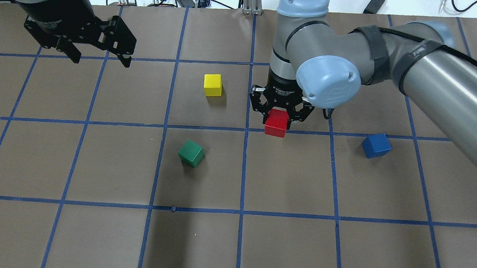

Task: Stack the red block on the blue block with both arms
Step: 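Lift the red cube with the right gripper and carry it over the blue cube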

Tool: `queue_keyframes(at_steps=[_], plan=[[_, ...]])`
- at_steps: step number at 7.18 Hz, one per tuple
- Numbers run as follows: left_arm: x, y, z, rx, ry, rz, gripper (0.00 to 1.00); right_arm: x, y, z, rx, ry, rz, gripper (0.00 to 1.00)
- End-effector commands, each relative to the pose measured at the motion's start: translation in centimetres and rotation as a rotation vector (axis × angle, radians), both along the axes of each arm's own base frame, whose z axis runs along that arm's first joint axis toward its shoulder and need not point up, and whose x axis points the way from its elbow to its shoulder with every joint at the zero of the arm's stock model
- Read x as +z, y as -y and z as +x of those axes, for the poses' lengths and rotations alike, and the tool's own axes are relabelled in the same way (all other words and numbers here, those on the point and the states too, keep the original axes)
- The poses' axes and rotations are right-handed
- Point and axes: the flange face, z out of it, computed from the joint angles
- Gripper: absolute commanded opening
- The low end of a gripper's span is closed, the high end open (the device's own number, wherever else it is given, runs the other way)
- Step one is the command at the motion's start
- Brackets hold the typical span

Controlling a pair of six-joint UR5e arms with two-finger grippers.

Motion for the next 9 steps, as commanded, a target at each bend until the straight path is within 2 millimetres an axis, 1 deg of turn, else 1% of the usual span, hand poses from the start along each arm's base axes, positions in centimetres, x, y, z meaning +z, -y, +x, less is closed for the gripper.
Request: queue_keyframes(at_steps=[1, 2, 3, 4, 5, 6, 7, 9], plan=[[-0.1, 0.1, 0.0, 0.000, 0.000, 0.002, 1.00, 1.8, 1.2, -7.0, 0.128, 0.023, 0.017, 0.00], [-0.1, 0.1, 0.0, 0.000, 0.000, 0.002, 1.00, 1.3, 2.3, -10.5, 0.180, 0.018, 0.026, 0.00], [-0.1, 0.1, 0.0, 0.000, 0.000, 0.002, 1.00, 1.5, 3.1, -13.9, 0.271, 0.043, 0.018, 0.00], [0.0, 0.1, 0.0, 0.000, 0.000, 0.000, 1.00, 0.8, 3.2, -16.2, 0.332, 0.050, 0.030, 0.00], [-0.1, 0.1, 0.0, 0.000, 0.000, 0.002, 1.00, -0.2, 2.8, -18.2, 0.361, 0.008, 0.057, 0.00], [-0.1, 0.1, 0.0, 0.000, 0.000, 0.002, 1.00, -0.7, 3.1, -20.1, 0.420, -0.002, 0.049, 0.00], [-0.1, 0.1, 0.0, 0.000, 0.000, 0.002, 1.00, -1.2, 3.7, -21.9, 0.494, 0.000, 0.010, 0.00], [-0.1, 0.2, 0.0, 0.000, 0.000, 0.003, 1.00, -3.4, 3.6, -23.2, 0.487, 0.001, 0.008, 0.00]])
